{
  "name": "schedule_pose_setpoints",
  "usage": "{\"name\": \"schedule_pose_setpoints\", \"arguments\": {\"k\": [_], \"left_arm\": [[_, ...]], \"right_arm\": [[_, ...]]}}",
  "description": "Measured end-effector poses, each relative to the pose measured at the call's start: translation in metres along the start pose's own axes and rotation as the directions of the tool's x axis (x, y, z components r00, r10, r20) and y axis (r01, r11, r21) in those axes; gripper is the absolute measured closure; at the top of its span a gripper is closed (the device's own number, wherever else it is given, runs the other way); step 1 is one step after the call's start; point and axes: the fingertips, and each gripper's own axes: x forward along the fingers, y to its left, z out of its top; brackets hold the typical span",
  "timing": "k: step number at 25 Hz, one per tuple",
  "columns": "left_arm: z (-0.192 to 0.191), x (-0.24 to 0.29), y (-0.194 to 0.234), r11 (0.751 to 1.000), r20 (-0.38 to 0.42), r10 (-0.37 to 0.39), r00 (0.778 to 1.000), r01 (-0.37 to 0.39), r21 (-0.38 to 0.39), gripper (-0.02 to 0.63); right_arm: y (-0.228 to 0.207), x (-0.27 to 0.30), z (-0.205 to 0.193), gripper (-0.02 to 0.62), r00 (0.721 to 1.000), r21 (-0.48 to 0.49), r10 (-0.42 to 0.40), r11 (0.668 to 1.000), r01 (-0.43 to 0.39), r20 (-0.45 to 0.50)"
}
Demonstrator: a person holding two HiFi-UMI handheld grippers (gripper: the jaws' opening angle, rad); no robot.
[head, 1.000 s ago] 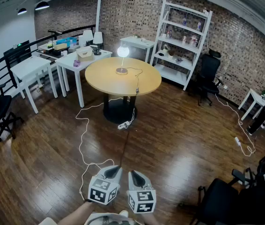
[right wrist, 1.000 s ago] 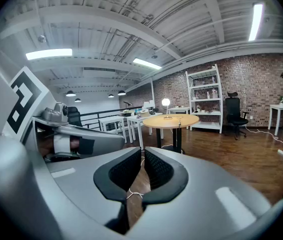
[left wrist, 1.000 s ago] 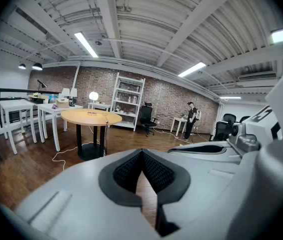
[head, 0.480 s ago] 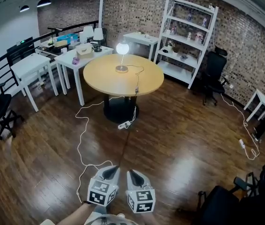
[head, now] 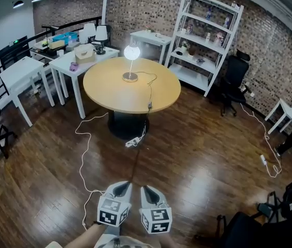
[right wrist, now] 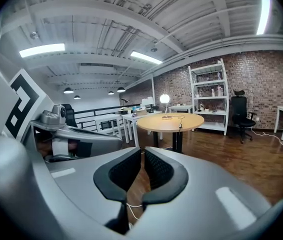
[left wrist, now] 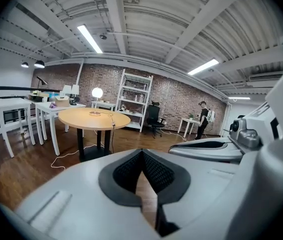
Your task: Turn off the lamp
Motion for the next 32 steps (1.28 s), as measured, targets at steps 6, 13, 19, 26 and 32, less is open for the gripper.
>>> {"name": "schedule_pose_setpoints", "arguments": {"k": [6,13,19,26,32], "left_arm": [[0.041,0.042,0.070,0.999,0.001,-0.041,0.999,0.041,0.016,0.606],[0.076,0.079,0.135,0.996,0.012,-0.079,0.997,0.078,0.051,0.606],[0.082,0.103,0.163,0.998,0.011,-0.065,0.998,0.064,0.022,0.606],[0.086,0.144,0.173,0.998,-0.022,-0.047,0.999,0.047,0.033,0.606],[0.113,0.212,0.181,0.999,-0.026,0.004,1.000,-0.003,0.043,0.606]], "right_arm": [[-0.005,0.084,0.038,0.574,0.999,0.021,-0.044,0.999,0.044,-0.002],[-0.002,0.154,0.065,0.574,0.996,0.013,-0.083,0.996,0.083,0.013],[-0.013,0.180,0.068,0.574,0.996,0.031,-0.090,0.995,0.090,-0.003],[-0.036,0.221,0.073,0.574,0.999,0.027,-0.052,0.998,0.052,-0.011],[-0.085,0.275,0.098,0.574,1.000,0.033,0.020,0.999,-0.021,0.012]]}}
